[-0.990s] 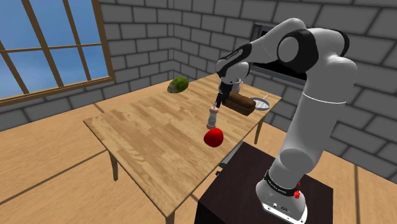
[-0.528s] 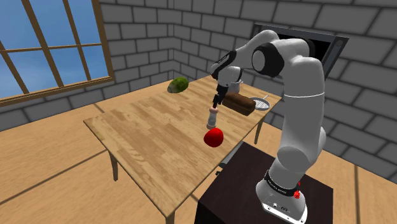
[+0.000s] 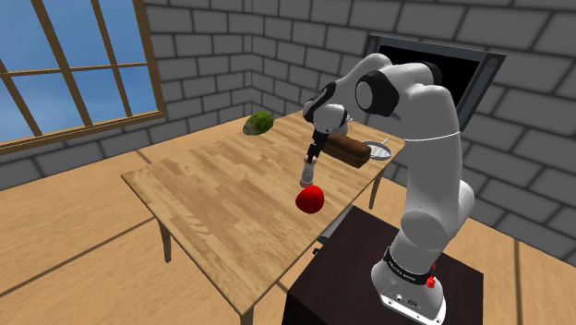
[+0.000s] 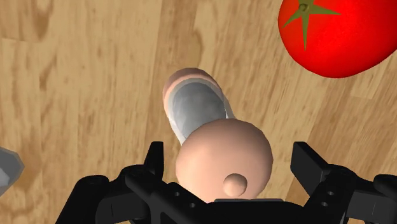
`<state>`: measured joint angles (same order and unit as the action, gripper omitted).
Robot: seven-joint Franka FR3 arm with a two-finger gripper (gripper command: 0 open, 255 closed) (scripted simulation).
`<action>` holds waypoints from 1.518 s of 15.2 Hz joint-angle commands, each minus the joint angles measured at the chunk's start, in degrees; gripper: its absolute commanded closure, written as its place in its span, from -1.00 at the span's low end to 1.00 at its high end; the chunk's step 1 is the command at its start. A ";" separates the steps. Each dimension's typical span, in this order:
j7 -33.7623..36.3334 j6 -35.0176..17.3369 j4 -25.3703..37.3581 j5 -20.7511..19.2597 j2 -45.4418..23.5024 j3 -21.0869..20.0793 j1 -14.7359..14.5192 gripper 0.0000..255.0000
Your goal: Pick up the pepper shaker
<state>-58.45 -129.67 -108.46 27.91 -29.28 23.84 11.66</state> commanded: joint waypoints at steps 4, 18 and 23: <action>-0.45 -0.69 -0.10 0.48 -0.66 -0.27 0.23 1.00; 1.31 2.31 0.16 -1.64 2.48 0.98 -0.65 1.00; 2.73 4.96 0.75 -3.34 4.90 1.87 -1.25 1.00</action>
<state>-55.99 -125.39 -108.07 24.90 -24.75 25.54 10.45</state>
